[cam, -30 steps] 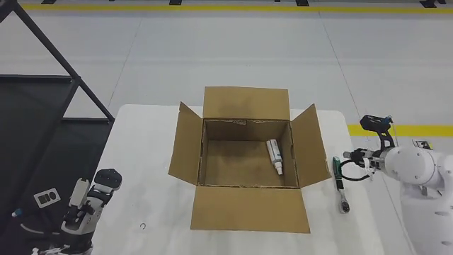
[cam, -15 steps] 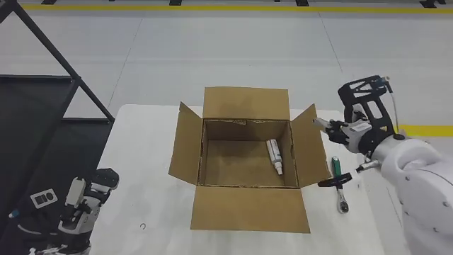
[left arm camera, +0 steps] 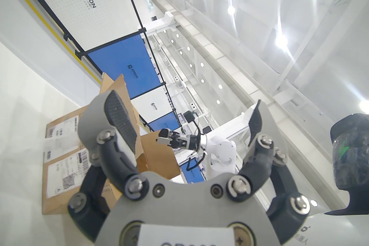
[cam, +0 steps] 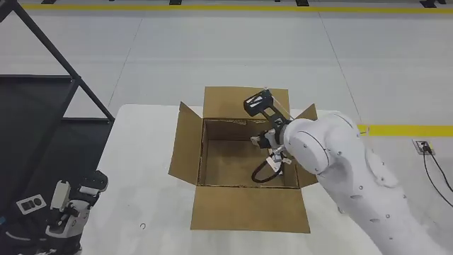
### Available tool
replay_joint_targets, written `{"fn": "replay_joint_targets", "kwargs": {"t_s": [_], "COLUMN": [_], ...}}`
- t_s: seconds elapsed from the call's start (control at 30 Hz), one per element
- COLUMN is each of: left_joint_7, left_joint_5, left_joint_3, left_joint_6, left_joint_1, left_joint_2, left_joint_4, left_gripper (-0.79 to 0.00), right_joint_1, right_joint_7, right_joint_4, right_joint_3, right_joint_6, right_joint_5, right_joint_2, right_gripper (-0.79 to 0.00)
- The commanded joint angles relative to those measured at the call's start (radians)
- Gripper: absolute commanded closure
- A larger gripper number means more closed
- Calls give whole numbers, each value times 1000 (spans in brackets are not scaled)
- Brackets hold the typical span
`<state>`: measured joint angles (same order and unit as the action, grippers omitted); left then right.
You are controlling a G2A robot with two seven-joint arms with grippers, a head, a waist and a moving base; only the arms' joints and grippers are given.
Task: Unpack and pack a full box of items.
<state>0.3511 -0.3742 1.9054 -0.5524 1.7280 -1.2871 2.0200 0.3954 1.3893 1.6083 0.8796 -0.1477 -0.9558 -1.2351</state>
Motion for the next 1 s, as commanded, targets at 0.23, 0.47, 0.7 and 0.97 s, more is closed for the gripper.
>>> {"fn": "replay_joint_targets", "kwargs": {"t_s": [0.23,0.47,0.7,0.97], "left_joint_7": [9,20,25,19], "left_joint_5": [-7,-9,-5,-4], "left_joint_3": [6,12,17,24], "left_joint_6": [10,16,21,22], "left_joint_1": [-10,-18,-22,-23], "left_joint_2": [2,3,5,5], "left_joint_4": [-14,-20,-23,-25], "left_gripper": [-785,-785,-785,-785], "right_joint_1": [-64,-80,-92,-125], "right_joint_7": [-55,-103,-169,-176], "right_joint_4": [-315,-483,-602,-700], "right_joint_3": [-134,-190,-220,-276], "right_joint_6": [-71,-62,-65,-102], "right_joint_5": [40,65,84,55], "right_joint_2": [-63,-103,-139,-188], "right_gripper": [-634,-699,-699,-683]}}
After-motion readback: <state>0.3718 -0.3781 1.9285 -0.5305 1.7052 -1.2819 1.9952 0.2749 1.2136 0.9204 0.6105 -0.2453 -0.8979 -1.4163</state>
